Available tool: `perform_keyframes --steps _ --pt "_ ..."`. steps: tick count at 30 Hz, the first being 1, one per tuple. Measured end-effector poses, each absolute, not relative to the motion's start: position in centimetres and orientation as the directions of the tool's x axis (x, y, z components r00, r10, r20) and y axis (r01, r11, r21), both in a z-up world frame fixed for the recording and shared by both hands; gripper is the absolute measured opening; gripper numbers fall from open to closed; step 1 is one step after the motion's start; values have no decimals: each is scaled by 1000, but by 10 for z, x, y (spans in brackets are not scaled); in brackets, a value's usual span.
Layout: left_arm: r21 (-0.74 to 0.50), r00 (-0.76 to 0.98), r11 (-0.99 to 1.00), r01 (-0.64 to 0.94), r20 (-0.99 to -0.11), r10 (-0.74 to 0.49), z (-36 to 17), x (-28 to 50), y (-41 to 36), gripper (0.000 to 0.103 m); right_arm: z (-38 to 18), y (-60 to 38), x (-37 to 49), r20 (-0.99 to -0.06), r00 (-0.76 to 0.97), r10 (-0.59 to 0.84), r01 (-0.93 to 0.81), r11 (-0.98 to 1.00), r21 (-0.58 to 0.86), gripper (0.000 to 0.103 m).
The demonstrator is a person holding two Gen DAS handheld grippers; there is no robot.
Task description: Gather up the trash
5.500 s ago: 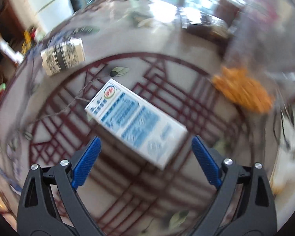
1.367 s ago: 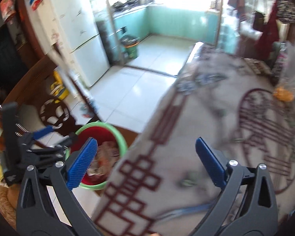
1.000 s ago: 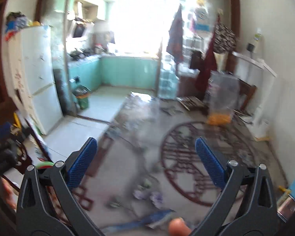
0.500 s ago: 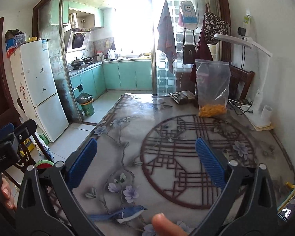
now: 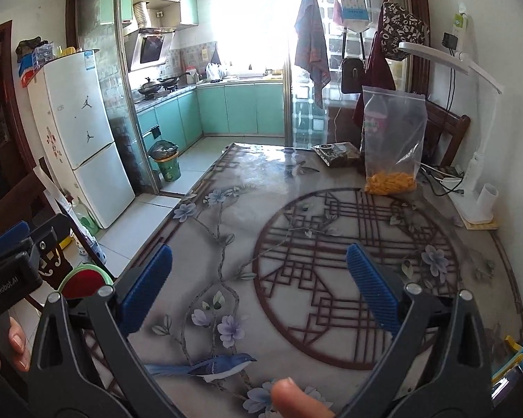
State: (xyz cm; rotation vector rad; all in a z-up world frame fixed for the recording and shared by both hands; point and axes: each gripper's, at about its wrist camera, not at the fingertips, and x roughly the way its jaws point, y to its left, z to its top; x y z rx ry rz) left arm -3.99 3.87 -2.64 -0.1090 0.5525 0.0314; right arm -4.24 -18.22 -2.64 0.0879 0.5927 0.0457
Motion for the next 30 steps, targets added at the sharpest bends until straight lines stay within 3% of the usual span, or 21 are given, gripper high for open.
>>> perform_keyframes --steps 30 --pt "-47 849 999 -23 -529 -5 -21 -25 15 95 -12 -200 -32 -534 845 25 10 998 62 98"
